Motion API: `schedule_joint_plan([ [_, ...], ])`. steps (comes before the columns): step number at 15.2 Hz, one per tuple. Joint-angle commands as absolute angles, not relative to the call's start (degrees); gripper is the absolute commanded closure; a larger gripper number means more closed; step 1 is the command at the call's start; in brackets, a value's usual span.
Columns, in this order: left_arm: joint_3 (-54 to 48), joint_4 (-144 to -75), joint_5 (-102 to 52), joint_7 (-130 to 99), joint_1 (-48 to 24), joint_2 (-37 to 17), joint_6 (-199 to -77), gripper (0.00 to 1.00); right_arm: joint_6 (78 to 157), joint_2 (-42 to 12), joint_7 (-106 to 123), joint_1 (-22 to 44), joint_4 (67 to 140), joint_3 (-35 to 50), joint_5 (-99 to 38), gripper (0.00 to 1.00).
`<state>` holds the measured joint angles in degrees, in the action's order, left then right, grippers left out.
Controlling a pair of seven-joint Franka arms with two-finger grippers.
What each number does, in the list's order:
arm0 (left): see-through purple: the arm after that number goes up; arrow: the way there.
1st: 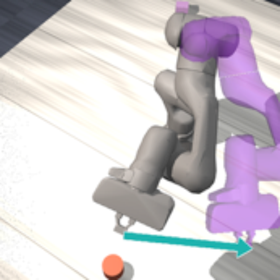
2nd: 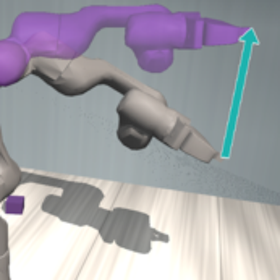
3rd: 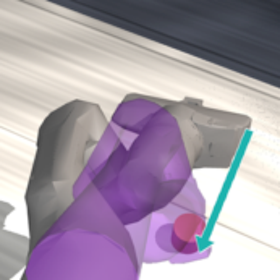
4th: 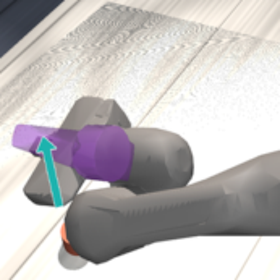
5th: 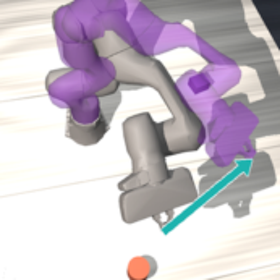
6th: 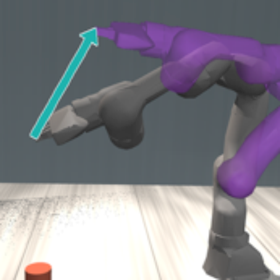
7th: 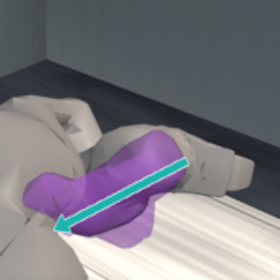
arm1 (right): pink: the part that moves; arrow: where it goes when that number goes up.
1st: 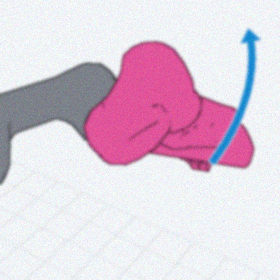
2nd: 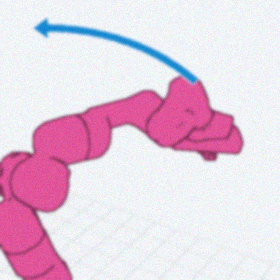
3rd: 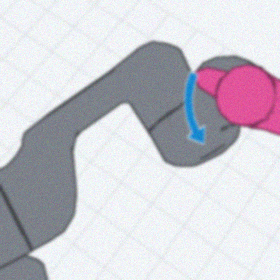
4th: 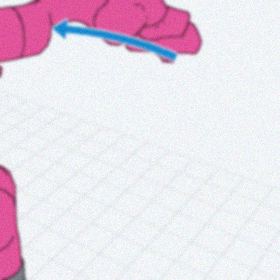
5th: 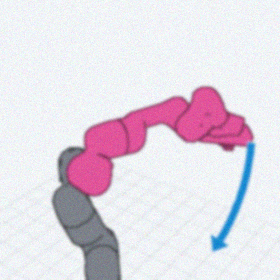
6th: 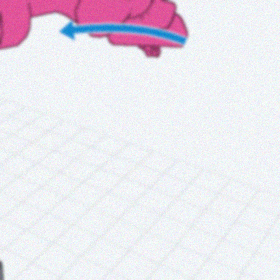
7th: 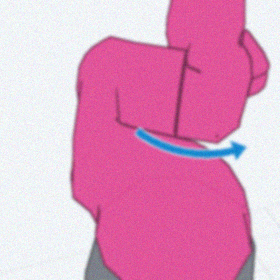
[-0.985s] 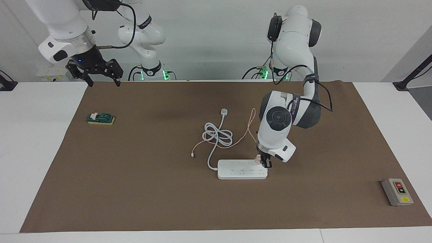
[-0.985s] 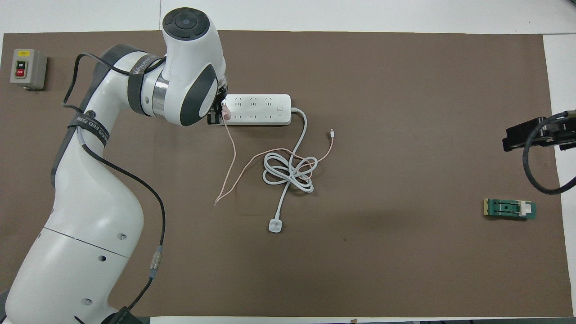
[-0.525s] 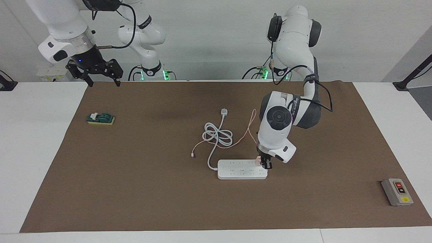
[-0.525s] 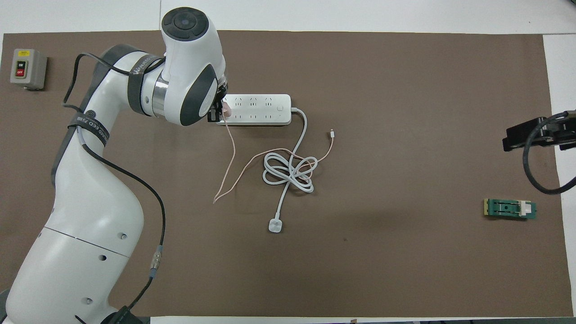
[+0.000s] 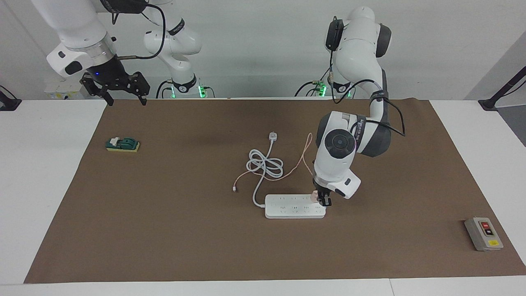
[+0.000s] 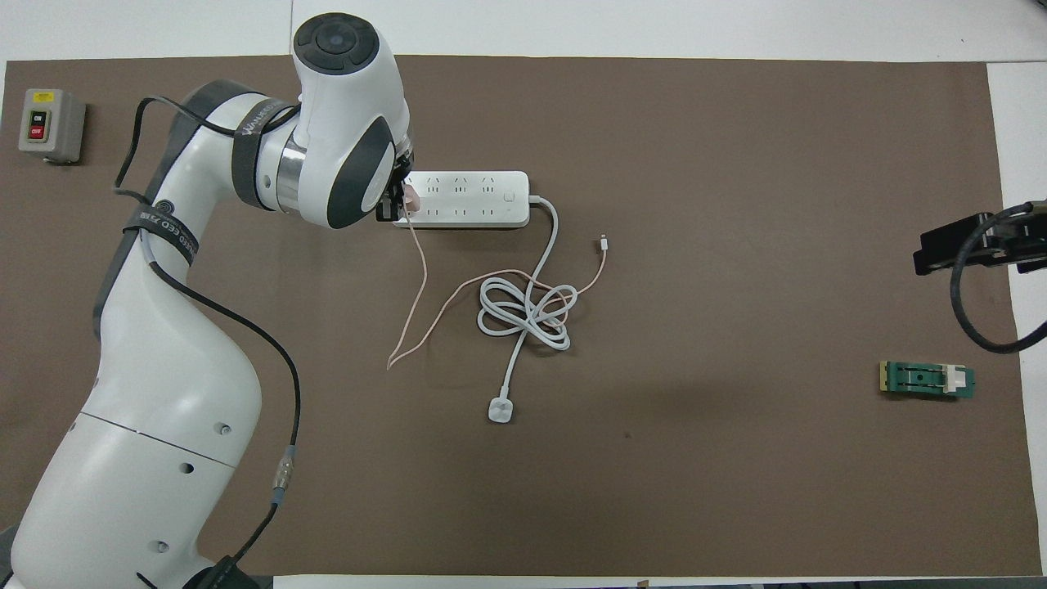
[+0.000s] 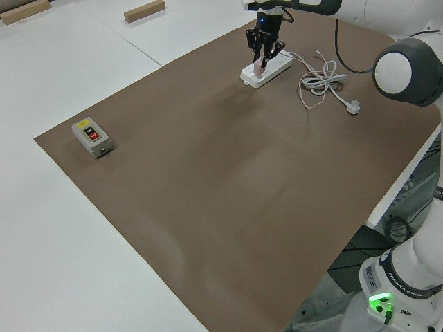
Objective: Plug charger into power strip
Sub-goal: 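Push the pink charger into the strip's end socket with the left gripper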
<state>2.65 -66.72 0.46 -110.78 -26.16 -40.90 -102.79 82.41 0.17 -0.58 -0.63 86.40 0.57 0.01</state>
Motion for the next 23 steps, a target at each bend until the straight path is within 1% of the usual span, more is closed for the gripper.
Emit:
schedule_joint_plan([
  [1, 3.2, -66.8, 1.7, -109.1, -25.8, -44.6, -103.5, 1.00, 82.1, 1.1, 0.6, -1.7, 87.5, 1.4, 1.1, 0.00],
  [15, 3.2, -67.5, 1.5, -105.8, -25.0, -44.3, -101.7, 1.00, 82.1, 1.1, 0.6, -1.7, 87.5, 1.4, 1.1, 0.00],
  [23, 3.1, -67.3, 1.0, -107.4, -25.6, -43.2, -100.5, 1.00, 82.1, 1.1, 0.6, -1.7, 87.5, 1.4, 1.1, 0.00],
])
